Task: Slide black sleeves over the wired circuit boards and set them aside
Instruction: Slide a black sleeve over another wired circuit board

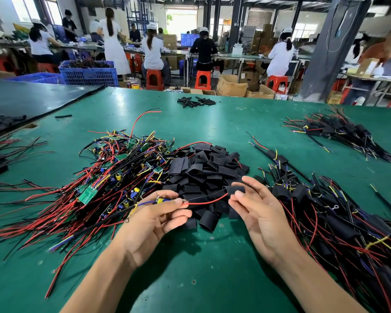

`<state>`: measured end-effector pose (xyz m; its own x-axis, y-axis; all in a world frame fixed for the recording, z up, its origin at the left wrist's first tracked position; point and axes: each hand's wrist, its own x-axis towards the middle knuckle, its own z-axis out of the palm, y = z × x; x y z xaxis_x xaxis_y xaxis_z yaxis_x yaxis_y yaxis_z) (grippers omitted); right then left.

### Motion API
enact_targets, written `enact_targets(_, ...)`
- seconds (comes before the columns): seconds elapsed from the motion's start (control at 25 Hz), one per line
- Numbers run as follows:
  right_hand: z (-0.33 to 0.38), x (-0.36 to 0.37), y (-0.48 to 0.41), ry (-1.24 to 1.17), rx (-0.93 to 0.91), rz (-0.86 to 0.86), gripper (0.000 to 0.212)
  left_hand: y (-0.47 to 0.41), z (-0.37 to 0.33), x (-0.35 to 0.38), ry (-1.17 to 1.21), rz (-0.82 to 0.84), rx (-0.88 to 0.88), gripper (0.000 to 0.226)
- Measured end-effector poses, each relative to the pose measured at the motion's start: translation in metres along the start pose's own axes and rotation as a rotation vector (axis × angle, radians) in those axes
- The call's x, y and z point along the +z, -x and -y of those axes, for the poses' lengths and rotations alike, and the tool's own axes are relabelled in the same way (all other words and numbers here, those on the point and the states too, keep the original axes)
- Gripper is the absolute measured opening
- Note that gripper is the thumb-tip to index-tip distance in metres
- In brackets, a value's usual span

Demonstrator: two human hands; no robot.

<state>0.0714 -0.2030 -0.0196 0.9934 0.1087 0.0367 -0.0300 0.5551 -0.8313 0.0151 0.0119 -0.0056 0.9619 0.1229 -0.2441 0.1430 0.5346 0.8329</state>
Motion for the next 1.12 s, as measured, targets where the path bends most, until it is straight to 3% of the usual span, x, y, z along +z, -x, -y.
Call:
enact_targets(0.2,-0.005,0.006,0.006,0.083,0.034,0.085,0.049,-0.002,0.003,0.001,0.039,-0.027,0.016,0.028)
enact_targets(0.48,-0.002,0.012,0.011,-0.222,0.229,0.173,0.057,0.000,0.010,0.011,0.106,-0.018,-0.025,0.029)
enact_targets(0.64,-0.010,0.018,0.017,-0.130,0.225,0.219,0.061,0.002,0.019,0.017,0.005,0.070,-0.020,0.023)
enact_targets(0.76,-0.016,0.021,0.019,-0.077,0.170,0.169,0.063,0.005,0.022,0.018,-0.050,0.148,-0.013,0.018)
enact_targets(0.96,-0.012,0.020,0.016,-0.027,0.109,0.047,0.056,0.000,0.022,0.018,-0.049,0.144,-0.044,0.041)
enact_targets(1.12,-0.012,0.019,0.014,-0.028,0.109,-0.004,0.045,-0.002,0.029,0.018,-0.121,0.095,0.043,0.015)
